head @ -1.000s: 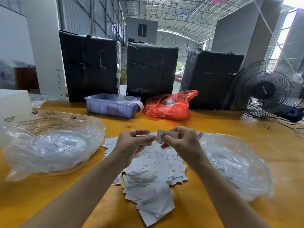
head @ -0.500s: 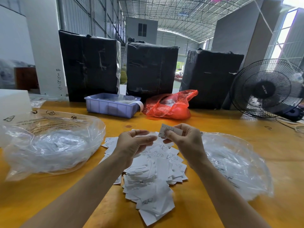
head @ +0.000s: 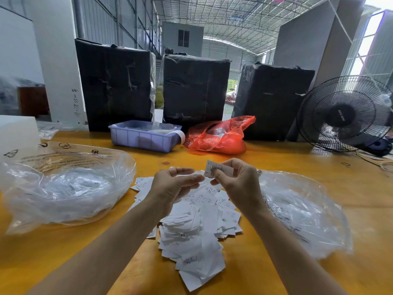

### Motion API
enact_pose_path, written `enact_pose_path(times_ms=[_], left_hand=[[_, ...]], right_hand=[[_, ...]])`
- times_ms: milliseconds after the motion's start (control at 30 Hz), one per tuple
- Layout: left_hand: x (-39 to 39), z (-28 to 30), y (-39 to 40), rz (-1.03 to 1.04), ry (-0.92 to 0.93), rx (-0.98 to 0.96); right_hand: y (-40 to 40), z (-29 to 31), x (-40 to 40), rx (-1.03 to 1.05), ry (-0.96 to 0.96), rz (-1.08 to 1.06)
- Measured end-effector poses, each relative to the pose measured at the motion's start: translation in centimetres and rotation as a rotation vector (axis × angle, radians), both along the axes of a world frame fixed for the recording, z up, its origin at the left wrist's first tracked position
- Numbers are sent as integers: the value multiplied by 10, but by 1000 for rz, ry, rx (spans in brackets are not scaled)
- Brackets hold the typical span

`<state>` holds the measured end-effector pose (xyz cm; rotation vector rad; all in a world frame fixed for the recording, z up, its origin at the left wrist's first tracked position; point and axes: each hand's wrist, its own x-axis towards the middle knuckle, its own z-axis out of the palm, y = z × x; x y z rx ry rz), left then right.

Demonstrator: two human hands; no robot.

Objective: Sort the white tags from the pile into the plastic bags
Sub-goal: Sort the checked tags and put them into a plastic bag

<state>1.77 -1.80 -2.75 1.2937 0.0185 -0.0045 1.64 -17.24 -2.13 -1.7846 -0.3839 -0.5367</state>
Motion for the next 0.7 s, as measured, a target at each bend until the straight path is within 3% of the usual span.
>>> enact_pose_path(times_ms=[700], left_hand=[[3,-2,2,41,-21,-25]], right_hand=[[1,1,-2,18,72,65]])
